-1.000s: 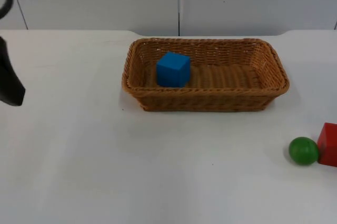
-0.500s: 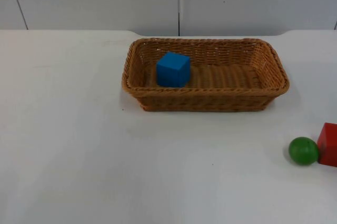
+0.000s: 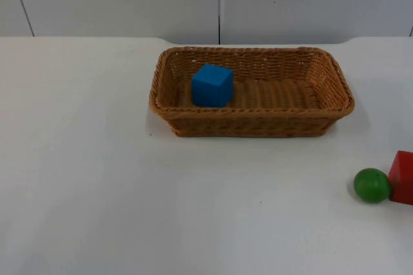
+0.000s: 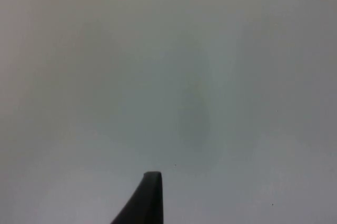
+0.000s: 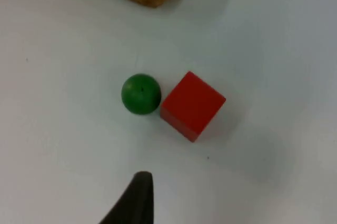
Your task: Place all geometric objects except the red cube into the basket.
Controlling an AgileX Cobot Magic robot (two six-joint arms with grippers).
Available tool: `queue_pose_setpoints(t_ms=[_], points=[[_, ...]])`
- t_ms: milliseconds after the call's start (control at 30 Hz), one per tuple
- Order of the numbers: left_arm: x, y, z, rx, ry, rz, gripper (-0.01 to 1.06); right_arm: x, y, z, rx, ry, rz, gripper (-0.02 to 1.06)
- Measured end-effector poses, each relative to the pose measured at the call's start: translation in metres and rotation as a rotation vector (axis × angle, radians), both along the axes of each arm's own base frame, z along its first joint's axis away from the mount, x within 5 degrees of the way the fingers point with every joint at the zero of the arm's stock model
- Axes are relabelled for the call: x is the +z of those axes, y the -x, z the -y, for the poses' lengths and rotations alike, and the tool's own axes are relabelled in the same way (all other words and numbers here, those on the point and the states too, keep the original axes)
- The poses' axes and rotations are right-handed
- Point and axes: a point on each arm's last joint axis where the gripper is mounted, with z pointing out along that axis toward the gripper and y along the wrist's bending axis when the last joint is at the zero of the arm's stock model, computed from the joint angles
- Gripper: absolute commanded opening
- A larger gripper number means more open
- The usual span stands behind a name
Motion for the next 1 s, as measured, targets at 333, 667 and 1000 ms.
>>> queue_pose_setpoints(t_ms=[333, 667, 1000], points=[[0.0, 0.0, 0.0, 0.0, 0.0, 0.0, 1.0, -0.009, -0.055, -0.009, 0.132, 0.054, -0.167, 1.05], [0.0, 0.0, 0.0, 0.001, 0.002, 0.0, 1.0, -0.054, -0.108, -0.054, 0.429, 0.185, -0.269, 1.0], [0.0, 0.0, 0.0, 0.001, 0.002, 0.0, 1.0, -0.118, -0.136, -0.103, 0.71, 0.376, -0.323, 0.96]])
